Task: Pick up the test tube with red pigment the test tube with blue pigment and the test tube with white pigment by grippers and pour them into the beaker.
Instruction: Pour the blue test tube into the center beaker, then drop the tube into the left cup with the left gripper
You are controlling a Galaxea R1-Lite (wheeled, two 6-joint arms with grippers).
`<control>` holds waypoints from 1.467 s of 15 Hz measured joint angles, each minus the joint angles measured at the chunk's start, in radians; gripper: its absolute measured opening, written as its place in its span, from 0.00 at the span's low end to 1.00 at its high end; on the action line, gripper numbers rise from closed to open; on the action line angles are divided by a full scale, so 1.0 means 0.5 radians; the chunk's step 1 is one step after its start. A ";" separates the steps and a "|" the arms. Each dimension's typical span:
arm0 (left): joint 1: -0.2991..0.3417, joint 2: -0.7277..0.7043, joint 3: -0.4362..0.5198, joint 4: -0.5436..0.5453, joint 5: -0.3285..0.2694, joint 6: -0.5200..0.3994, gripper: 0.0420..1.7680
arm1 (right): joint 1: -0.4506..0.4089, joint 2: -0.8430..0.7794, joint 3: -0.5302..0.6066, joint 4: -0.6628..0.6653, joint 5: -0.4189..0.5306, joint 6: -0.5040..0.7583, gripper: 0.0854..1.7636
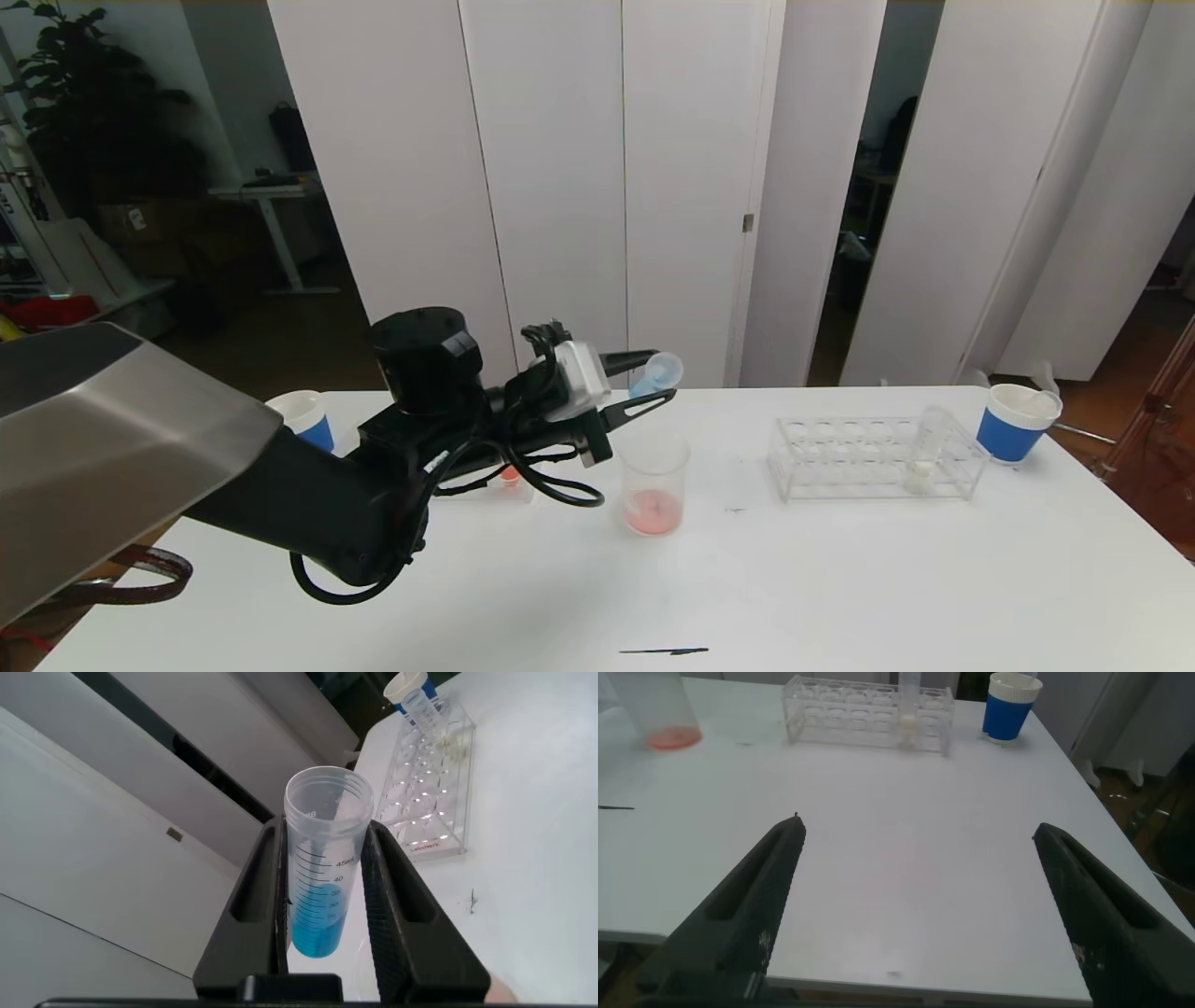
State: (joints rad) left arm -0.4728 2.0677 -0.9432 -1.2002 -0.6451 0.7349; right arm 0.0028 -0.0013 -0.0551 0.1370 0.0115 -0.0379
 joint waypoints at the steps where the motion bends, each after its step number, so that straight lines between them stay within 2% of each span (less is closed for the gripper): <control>1: 0.000 0.045 -0.014 -0.034 -0.007 0.081 0.30 | 0.000 0.000 0.000 0.000 0.001 0.000 0.99; 8: 0.028 0.235 -0.125 -0.123 -0.034 0.392 0.30 | 0.000 0.000 0.000 0.000 0.000 -0.001 0.99; 15: 0.156 0.397 -0.212 -0.234 -0.085 0.667 0.30 | 0.000 0.000 0.000 0.000 0.000 0.001 0.99; 22: 0.182 0.478 -0.237 -0.385 -0.114 0.803 0.30 | 0.000 0.000 0.000 0.001 0.001 0.001 0.99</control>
State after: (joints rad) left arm -0.3819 2.3068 -1.0617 -1.3928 -0.7019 1.1366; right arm 0.0028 -0.0013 -0.0551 0.1374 0.0119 -0.0374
